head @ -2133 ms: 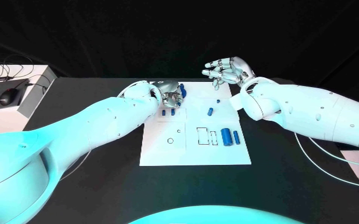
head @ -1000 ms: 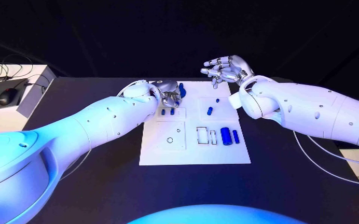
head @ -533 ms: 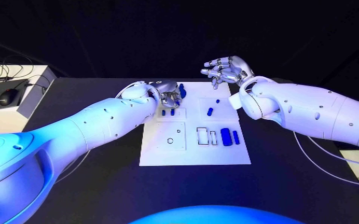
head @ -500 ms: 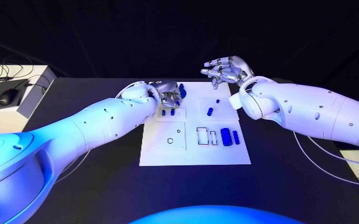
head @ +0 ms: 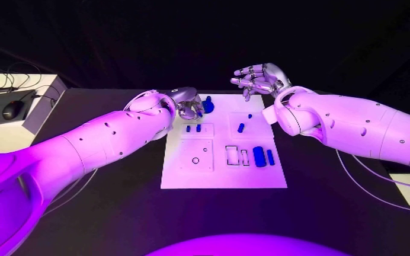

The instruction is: Assemble the parts on the task board

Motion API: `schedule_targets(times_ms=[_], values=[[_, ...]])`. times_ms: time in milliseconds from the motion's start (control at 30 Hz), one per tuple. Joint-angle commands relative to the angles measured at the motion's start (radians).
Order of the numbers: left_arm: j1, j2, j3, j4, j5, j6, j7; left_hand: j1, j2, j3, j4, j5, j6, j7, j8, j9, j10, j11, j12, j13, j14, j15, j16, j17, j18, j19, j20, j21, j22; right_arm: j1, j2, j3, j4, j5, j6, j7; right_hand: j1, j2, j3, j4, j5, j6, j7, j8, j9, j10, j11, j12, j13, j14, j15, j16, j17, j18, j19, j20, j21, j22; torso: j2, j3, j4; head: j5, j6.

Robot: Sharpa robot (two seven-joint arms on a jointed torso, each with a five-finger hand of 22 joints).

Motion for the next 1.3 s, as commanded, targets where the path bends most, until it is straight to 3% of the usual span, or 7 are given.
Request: schedule_targets(times_ms=[33, 467, 1300], values=[[0.001, -0.013, 0.003, 0.021, 0.022, 0.006, -0.01, -0.004, -0.002, 0.0, -0.005, -0.004, -0.001, 0.007, -0.002, -0.001, -0.004, 0.003, -0.002, 0.001, 0.006, 0.0, -0.004, 0.002, 0.008, 0.006, -0.001, 0.0, -0.001, 0.0, -0.001, 0.001, 0.0, 0.001, 0.008, 0.011, -0.001, 0.008, 0.001, -0.001, 0.003, 0.001, 0.007, -0.006, 0.0, -0.002, -0.007, -0.001, -0.001, -0.005, 0.0, 0.006, 0.001, 0.013, -0.007, 0.0, 0.005, 0.001, -0.004, -0.0029, 0.0041, -0.003, -0.002], [0.003, -0.047, 0.016, 0.039, 0.026, 0.021, -0.021, -0.006, -0.004, -0.001, -0.002, -0.004, -0.002, 0.009, -0.002, -0.001, -0.005, 0.004, -0.001, 0.001, 0.007, 0.001, -0.007, 0.006, 0.009, 0.008, -0.001, -0.002, -0.002, 0.0, -0.001, 0.001, -0.002, 0.002, 0.009, 0.011, -0.001, 0.008, 0.001, -0.001, 0.003, 0.001, 0.007, -0.006, 0.0, -0.002, -0.007, -0.001, -0.001, -0.005, 0.0, 0.006, 0.001, 0.013, -0.007, 0.0, 0.005, 0.001, -0.002, -0.0011, 0.0023, 0.003, 0.001], [0.001, 0.001, 0.014, -0.04, 0.02, 0.041, -0.011, 0.0, -0.004, -0.003, 0.001, -0.003, -0.007, 0.01, -0.002, -0.001, -0.008, 0.005, -0.001, 0.001, 0.006, 0.002, -0.01, 0.011, 0.009, 0.009, -0.001, -0.006, -0.003, -0.001, 0.004, 0.001, -0.002, 0.002, 0.009, 0.011, -0.001, 0.008, 0.001, -0.001, 0.003, 0.001, 0.007, -0.006, 0.0, -0.002, -0.007, -0.001, -0.001, -0.005, 0.0, 0.006, 0.001, 0.013, -0.007, 0.0, 0.005, 0.001, 0.001, -0.0003, 0.0004, 0.005, -0.002]])
